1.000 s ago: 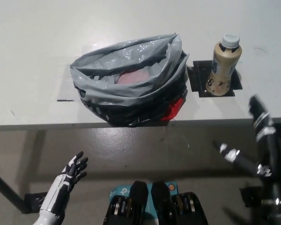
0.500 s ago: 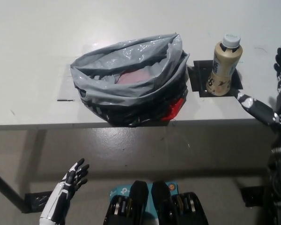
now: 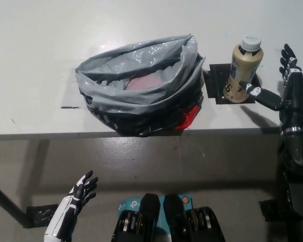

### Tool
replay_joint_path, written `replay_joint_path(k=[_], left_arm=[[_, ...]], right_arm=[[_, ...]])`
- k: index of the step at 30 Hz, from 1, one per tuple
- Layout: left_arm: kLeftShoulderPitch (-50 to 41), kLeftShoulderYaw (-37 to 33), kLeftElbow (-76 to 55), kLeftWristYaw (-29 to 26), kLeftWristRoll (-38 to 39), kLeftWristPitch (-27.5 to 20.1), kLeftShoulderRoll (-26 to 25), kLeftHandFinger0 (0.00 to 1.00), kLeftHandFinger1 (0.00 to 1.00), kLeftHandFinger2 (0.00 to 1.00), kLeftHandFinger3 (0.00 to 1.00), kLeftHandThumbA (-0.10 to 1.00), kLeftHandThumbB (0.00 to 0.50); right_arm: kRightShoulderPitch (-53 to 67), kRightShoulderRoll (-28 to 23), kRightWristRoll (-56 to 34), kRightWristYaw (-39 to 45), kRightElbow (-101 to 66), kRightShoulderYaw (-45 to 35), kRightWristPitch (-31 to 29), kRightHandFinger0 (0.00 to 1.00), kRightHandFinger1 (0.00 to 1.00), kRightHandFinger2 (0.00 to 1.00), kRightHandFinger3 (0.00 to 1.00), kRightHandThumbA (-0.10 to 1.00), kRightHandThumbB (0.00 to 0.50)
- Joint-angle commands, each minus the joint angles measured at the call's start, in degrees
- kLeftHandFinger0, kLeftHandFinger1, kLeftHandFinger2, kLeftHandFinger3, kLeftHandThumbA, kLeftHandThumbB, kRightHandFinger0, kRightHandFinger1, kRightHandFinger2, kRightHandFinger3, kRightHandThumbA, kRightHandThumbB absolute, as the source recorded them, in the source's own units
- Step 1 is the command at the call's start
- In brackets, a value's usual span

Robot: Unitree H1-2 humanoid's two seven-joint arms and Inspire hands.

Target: Use the right hand to pick up a bottle of protein shake and place it into a plastic bag on the left side

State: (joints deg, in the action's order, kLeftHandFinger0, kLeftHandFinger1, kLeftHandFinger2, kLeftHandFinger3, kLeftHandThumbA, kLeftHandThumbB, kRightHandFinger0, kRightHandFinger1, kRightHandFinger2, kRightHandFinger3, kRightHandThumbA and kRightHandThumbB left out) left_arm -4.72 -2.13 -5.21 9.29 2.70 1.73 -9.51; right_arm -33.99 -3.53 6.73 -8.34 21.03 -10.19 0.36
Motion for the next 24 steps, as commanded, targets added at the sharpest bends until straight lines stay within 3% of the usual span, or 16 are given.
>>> replay_joint_path(k=[1, 8, 15, 18, 19, 20, 21, 22, 23, 24], left_arm=[[0.29, 0.29, -1.53, 0.56, 0.08, -2.17, -0.84, 1.0, 1.0, 1.0, 1.0, 0.98, 0.053], [0.5, 0.07, -1.86, 0.26, -0.96, -2.2, -0.9, 1.0, 1.0, 1.0, 1.0, 1.0, 0.08], [0.3, 0.13, -1.89, 0.4, -0.76, -2.41, -0.9, 1.0, 1.0, 1.0, 1.0, 0.99, 0.056], [0.06, 0.02, -2.13, 0.37, -1.14, -2.56, -1.02, 1.0, 1.0, 1.0, 1.0, 0.99, 0.057], [0.07, -0.04, -2.29, 0.35, -1.28, -2.48, -1.06, 1.0, 1.0, 1.0, 1.0, 1.0, 0.058], [0.11, -0.08, -2.38, 0.36, -1.37, -2.43, -1.09, 1.0, 1.0, 1.0, 1.0, 1.0, 0.058], [0.26, -0.08, -2.5, 0.44, -1.4, -2.31, -1.22, 1.0, 1.0, 1.0, 1.0, 1.0, 0.06], [0.38, -0.07, -2.52, 0.47, -1.38, -2.3, -1.27, 1.0, 1.0, 1.0, 1.0, 1.0, 0.06], [0.5, -0.03, -2.62, 0.49, -1.32, -2.23, -1.28, 1.0, 1.0, 1.0, 1.0, 1.0, 0.062], [0.48, -0.01, -2.74, 0.47, -1.25, -2.12, -1.25, 1.0, 1.0, 1.0, 1.0, 1.0, 0.062]], right_arm=[[-6.62, -1.42, -2.48, -0.81, 4.8, -0.77, 0.39, 1.0, 1.0, 1.0, 1.0, 1.0, 0.498], [-10.83, -2.3, -0.39, -1.31, 10.08, 1.46, -0.82, 1.0, 1.0, 1.0, 1.0, 1.0, 0.494], [-14.52, -3.28, 2.48, -2.02, 19.19, 5.83, -1.94, 1.0, 1.0, 1.0, 1.0, 0.93, 0.5], [-16.54, -4.04, 1.46, -1.51, 26.15, 6.52, -5.77, 1.0, 1.0, 1.0, 1.0, 0.76, 0.466], [-17.45, -4.14, 0.79, -1.99, 28.89, 6.12, -7.39, 1.0, 1.0, 1.0, 1.0, 0.62, 0.439], [-18.16, -4.25, 0.46, -2.69, 30.92, 5.93, -8.39, 1.0, 1.0, 1.0, 1.0, 0.59, 0.446], [-19.12, -4.61, 3.27, -6.77, 33.25, 7.23, -6.83, 0.55, 0.48, 0.49, 0.73, 0.3, 0.363], [-19.54, -4.77, 4.83, -8.84, 34.21, 7.98, -5.94, 0.33, 0.33, 0.51, 0.65, 0.28, 0.4], [-20.31, -5.01, 6.53, -11.41, 36.18, 9.06, -5.59, 0.09, 0.18, 0.38, 0.46, 0.15, 0.342], [-20.57, -5.11, 6.96, -12.26, 37.05, 9.55, -5.67, 0.09, 0.18, 0.38, 0.46, 0.15, 0.342]])
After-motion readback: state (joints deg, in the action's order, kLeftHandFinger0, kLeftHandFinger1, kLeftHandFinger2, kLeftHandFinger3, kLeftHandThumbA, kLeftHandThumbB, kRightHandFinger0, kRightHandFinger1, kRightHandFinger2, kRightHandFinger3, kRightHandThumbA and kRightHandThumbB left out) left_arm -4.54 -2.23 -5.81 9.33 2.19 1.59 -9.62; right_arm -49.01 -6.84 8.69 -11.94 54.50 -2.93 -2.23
